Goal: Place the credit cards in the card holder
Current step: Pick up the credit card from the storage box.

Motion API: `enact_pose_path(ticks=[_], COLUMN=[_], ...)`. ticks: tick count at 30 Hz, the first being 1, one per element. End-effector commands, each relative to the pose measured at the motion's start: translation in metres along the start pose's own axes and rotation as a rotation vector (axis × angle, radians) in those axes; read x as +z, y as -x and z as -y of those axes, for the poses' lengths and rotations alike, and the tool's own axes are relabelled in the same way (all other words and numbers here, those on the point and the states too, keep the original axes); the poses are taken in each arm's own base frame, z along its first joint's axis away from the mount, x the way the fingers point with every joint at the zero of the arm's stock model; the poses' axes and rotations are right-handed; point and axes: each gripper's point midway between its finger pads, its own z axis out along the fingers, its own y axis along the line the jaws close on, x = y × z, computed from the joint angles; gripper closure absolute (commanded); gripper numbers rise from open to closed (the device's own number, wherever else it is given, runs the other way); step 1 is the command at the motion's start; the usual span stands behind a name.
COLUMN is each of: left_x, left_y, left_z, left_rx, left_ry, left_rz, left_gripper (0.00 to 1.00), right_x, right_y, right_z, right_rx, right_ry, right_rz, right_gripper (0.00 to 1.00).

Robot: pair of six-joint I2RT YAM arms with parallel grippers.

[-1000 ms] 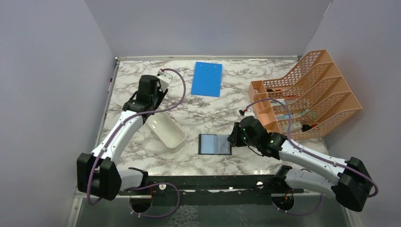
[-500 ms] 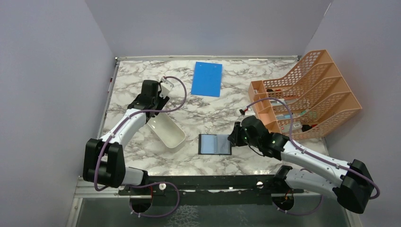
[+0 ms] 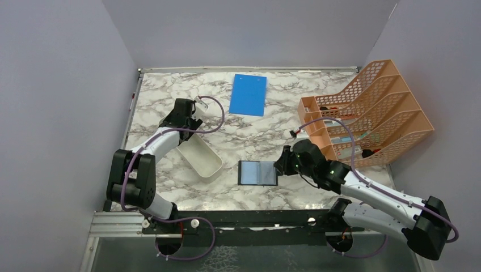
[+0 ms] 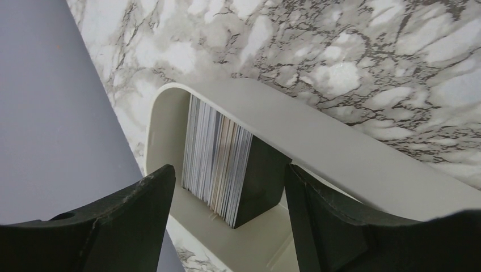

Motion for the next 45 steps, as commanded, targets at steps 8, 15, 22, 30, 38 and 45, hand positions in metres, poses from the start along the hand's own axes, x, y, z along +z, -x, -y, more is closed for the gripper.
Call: enact_pose_path(ticks=[8,15,22,30,38,45], left_x=[0.009,0.019,0.023,0.016,0.005,-0.002], left_y=[-0.005,-0.016,-0.016,-0.008,0.002,0.009], left_z=[-0.006,0.003,0.005,-0.003,-0.012,-0.017], left_rx=[0.012,0.025,0.041,0.037,0.028,0.015], left_ry=[0.049,0.027,0.009,0.014,0.032,0.044], left_rz=[0.014,-0.049,-0.056,-0.046,-0.004,0.025], left_gripper=[0.24,0.30,0.57,0.70,0.79,0.72], right_x=[0.002,0.001,-0.002,0.001,0.003,0.006], right_y=[-0.003,-0.004,0.000,-0.004,-0.005,-0.009], right_z=[0.004,0.005,0.005,0.006,0.005,0.005], right_rx=[0.004,-0.001,-0.006,-0.008,-0.011,-0.012], right_ry=[-0.005,-0.010,-0.011,-0.011,-0.009,-0.006], right_rz=[0.001,-0.002,0.015,0.004,-0.004,-0.019], right_gripper=[0.78,0.78,0.78,0.78,0.78,0.78])
